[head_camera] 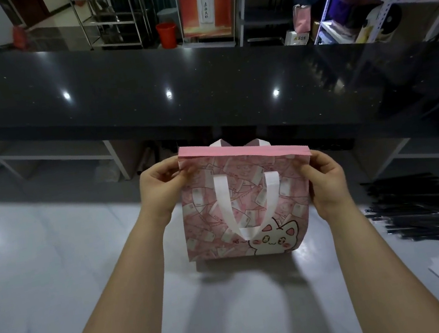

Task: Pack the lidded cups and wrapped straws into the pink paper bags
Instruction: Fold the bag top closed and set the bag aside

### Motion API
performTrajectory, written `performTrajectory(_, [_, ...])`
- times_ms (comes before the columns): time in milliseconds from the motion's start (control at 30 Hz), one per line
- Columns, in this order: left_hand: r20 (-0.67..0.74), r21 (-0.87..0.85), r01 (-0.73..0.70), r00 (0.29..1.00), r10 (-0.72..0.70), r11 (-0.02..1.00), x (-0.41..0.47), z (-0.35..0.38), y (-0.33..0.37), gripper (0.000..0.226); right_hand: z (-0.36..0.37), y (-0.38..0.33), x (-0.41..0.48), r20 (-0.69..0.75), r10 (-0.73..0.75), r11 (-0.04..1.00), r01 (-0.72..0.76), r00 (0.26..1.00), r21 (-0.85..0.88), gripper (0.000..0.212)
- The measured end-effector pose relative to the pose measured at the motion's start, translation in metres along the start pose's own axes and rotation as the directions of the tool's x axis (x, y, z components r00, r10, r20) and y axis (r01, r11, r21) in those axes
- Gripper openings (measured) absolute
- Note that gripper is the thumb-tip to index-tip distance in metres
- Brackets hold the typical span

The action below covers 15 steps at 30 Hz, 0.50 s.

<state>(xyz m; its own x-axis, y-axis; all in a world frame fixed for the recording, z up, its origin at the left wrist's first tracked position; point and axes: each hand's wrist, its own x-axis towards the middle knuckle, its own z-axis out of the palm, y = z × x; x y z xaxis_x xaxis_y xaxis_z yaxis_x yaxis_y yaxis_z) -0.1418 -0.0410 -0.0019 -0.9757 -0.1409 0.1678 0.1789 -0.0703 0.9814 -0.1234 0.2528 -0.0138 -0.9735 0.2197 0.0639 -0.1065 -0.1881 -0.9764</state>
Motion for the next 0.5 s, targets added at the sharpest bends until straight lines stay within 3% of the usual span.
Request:
performTrajectory(267, [-0.115, 0.022, -0.066, 0.991, 0.068, 0.998, -0.008, 0.002, -0.002, 0.019, 0.011, 0.004, 0.0, -0.125, -0.084, 0.996, 0.086, 0.989, 0.01, 0.014])
performTrajectory(333, [-0.079, 0.032, -0.079, 0.994, 0.081, 0.996, -0.007, 0.0, 0.0, 0.033, 0.011, 0.006, 0.001, -0.142, -0.142, 0.99, 0.139, 0.98, -0.032, 0.021])
performTrajectory(433, [0.059, 0.243, -0.172, 0.985, 0.162, 0.955, -0.005, -0.007, 0.009, 0.064, 0.007, 0.005, 0.003, -0.097, -0.221, 0.969, 0.207, 0.97, -0.138, 0.041])
performTrajectory(500, [0.175, 0.372, -0.283, 0.957, 0.233, 0.884, -0.003, -0.011, 0.016, 0.071, 0.005, 0.0, 0.004, -0.003, -0.286, 0.939, 0.28, 0.958, -0.201, 0.046])
